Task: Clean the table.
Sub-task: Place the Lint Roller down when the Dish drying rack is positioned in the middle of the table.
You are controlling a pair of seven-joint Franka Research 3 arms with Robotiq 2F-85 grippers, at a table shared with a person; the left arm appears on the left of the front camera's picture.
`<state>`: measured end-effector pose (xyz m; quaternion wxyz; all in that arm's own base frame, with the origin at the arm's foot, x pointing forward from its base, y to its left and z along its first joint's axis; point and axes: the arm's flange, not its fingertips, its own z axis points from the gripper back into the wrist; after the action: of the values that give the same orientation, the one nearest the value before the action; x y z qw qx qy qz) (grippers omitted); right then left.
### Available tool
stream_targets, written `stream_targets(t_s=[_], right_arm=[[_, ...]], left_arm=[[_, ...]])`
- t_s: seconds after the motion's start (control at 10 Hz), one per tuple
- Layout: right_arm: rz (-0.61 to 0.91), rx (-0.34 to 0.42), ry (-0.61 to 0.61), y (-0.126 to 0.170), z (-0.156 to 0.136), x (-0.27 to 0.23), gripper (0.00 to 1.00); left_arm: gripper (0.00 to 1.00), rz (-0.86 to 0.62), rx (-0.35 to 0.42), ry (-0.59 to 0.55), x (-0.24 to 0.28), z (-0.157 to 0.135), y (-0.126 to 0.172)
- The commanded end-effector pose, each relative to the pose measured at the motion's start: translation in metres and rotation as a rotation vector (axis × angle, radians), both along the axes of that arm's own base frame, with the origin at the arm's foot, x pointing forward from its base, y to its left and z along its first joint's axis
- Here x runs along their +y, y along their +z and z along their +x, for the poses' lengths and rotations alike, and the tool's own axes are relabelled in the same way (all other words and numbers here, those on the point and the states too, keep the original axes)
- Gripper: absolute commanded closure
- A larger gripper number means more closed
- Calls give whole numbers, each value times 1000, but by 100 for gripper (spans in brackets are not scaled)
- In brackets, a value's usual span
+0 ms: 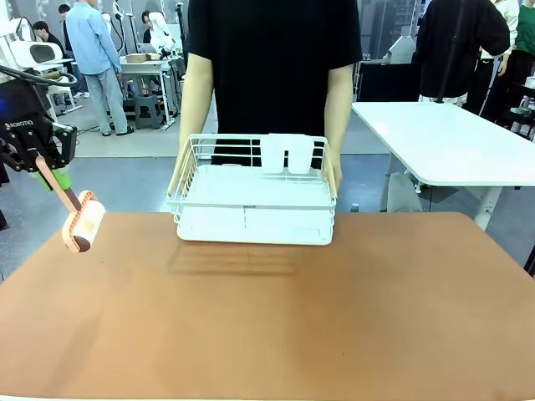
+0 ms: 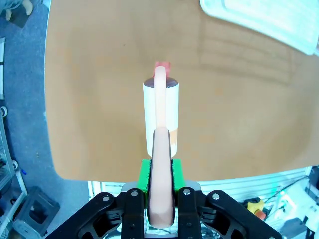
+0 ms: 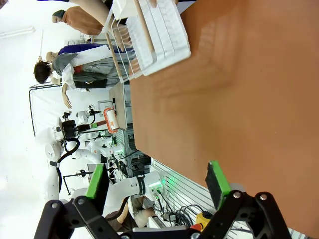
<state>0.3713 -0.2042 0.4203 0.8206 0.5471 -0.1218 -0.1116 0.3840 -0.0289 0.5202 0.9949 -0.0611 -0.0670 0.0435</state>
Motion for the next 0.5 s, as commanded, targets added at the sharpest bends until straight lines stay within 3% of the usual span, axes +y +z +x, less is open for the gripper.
stream_targets(t_s=[0.0,0.4], right_arm=[[7,-20,2,2,-1,2,0],[7,-20,2,2,-1,2,0]], left_arm=[[79,-3,-5,1,1,1,4],[79,-3,-5,1,1,1,4]])
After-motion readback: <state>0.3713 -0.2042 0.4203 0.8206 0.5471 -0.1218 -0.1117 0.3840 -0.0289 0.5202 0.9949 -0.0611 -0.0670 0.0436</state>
